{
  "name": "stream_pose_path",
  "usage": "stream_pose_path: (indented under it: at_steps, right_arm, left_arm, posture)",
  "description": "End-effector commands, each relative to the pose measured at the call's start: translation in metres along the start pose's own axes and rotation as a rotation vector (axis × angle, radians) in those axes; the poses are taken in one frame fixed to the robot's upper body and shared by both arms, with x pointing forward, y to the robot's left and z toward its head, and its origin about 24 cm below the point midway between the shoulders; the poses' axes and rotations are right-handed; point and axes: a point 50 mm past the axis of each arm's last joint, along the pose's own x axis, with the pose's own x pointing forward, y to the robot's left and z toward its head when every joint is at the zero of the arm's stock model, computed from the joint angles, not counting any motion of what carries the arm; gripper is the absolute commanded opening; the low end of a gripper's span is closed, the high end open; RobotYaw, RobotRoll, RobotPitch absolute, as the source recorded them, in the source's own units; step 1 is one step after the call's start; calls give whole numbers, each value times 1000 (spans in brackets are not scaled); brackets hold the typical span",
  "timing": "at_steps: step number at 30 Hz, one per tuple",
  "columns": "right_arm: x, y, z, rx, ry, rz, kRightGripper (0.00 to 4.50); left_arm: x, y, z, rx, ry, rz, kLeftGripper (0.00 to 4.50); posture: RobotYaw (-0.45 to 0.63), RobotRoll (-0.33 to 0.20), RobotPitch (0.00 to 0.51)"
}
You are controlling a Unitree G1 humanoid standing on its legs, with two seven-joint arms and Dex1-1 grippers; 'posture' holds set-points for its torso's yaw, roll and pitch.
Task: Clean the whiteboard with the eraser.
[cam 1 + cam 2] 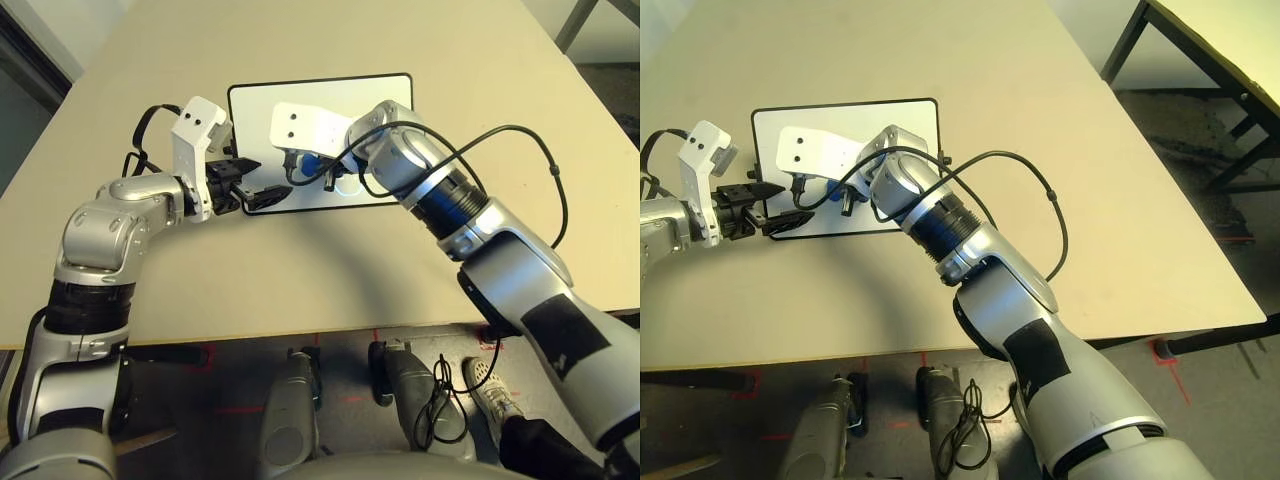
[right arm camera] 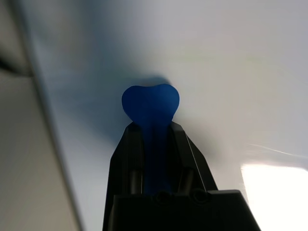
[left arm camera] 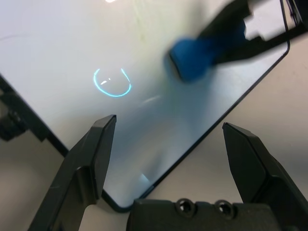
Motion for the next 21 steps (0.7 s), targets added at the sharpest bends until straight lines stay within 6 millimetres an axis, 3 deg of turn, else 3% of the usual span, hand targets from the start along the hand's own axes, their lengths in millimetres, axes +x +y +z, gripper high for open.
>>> stream_pose_path:
  at_steps: [1, 5, 7, 11, 16, 21]
  right_arm:
    - [-4, -19, 7, 58, -51, -94, 568]
    - [-5, -25, 12, 73, -71, -126, 568]
    - [0, -18, 12, 65, -61, -91, 568]
    - [15, 16, 2, 21, -5, 65, 568]
    - [18, 47, -9, -14, 20, 162, 568]
    - [15, 41, -12, 0, 27, 128, 568]
  left_arm:
    - [1, 0, -3, -4, 10, -5, 4500]
    - [2, -1, -3, -5, 7, -8, 4500]
    - [3, -1, -3, -5, 6, -8, 4500]
    - [1, 0, -2, -3, 6, -8, 4500]
    - [0, 2, -2, 0, 10, -6, 4500]
    - [0, 2, -1, 2, 12, -7, 4500]
  posture:
    - [32, 0, 242]
    - [33, 0, 236]
    - [33, 0, 236]
    - [33, 0, 236]
    - [36, 0, 237]
    - [38, 0, 242]
